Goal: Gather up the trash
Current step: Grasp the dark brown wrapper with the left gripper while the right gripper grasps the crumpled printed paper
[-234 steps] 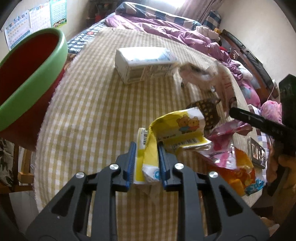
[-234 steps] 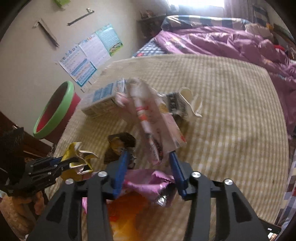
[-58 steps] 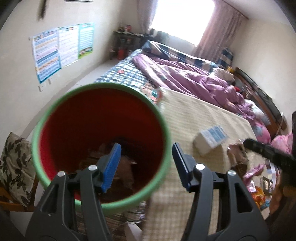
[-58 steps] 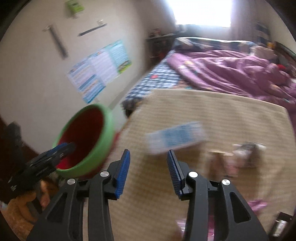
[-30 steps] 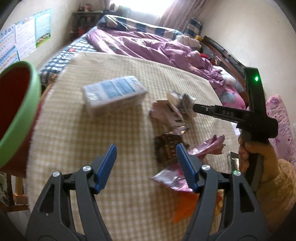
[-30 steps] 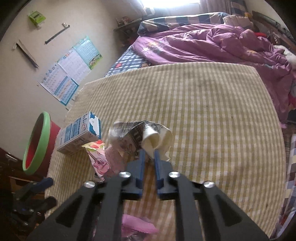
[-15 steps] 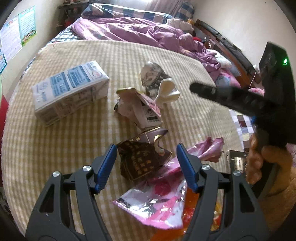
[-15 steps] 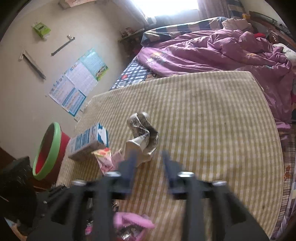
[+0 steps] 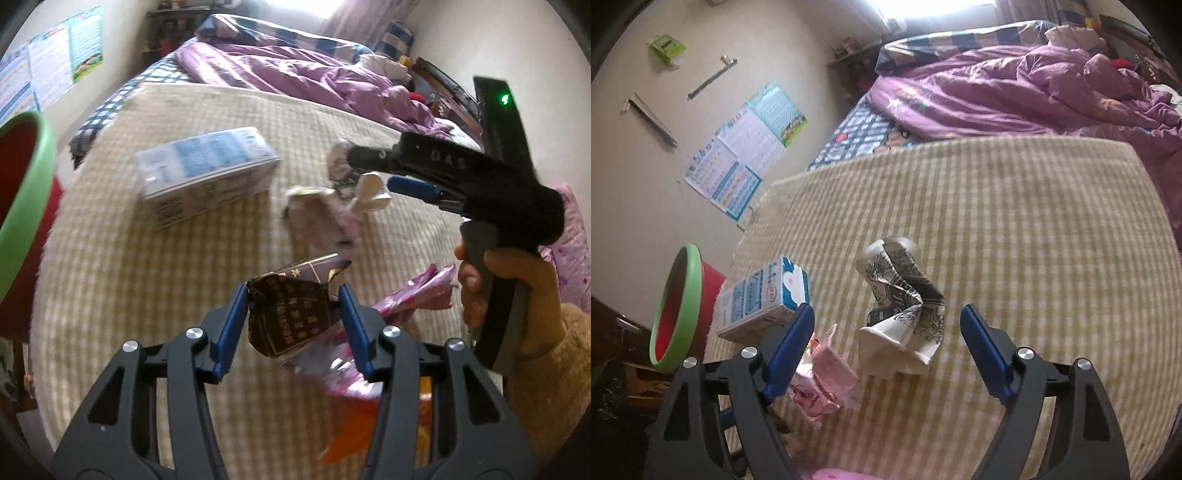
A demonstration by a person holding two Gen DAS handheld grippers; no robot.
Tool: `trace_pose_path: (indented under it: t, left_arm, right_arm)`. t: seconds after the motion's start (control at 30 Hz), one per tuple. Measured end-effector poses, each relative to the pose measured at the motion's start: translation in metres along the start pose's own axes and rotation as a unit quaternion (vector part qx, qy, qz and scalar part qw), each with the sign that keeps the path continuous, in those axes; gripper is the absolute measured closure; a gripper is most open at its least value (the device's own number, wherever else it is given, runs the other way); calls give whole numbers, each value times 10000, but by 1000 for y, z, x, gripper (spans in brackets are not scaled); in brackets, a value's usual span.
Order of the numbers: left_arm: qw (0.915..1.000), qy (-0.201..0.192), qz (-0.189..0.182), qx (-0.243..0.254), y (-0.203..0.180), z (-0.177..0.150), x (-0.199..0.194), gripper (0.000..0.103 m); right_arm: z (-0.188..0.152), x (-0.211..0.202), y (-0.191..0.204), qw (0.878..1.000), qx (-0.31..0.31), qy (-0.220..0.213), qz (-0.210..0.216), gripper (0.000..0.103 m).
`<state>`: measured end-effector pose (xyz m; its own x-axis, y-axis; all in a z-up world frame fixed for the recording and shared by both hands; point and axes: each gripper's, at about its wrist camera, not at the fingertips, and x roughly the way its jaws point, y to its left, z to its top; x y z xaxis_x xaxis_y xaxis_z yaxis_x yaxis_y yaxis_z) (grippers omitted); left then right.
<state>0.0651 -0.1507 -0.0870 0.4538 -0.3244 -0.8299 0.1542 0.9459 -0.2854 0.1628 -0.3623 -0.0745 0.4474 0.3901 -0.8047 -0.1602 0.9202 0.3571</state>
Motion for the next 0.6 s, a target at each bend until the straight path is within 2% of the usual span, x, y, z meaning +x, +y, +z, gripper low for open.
trace_pose_path:
  t: [0.03,0.07,0.1,0.27,0.43,0.6]
  left_arm:
    - [10000,-7,37,-54,4,-1,-2,55]
    - [9999,-19,85,-127,10,-3,-5,55]
    - [9998,-33,121,-184,13,-4,-6,55]
    - [9985,-177,252,-454,30,-4,-15,55]
    - [9976,-385,306,-478,32,1,-24,55]
    - [9970,-512,356,-467,33,6,-29,55]
  right_arm:
    - [0,2,0,10000,-25,35,-16,43]
    - [0,5,0,9999,-51,80,-59,52]
    - [-1,5,-1,9999,-36,96,-34,57]
    - [-6,-7,-2,10000,-45,-54,-13,58]
    - [-13,-34,3,9994,-33,-334,68,58]
    - [-30,-64,37,9969,-243,-663,334,58]
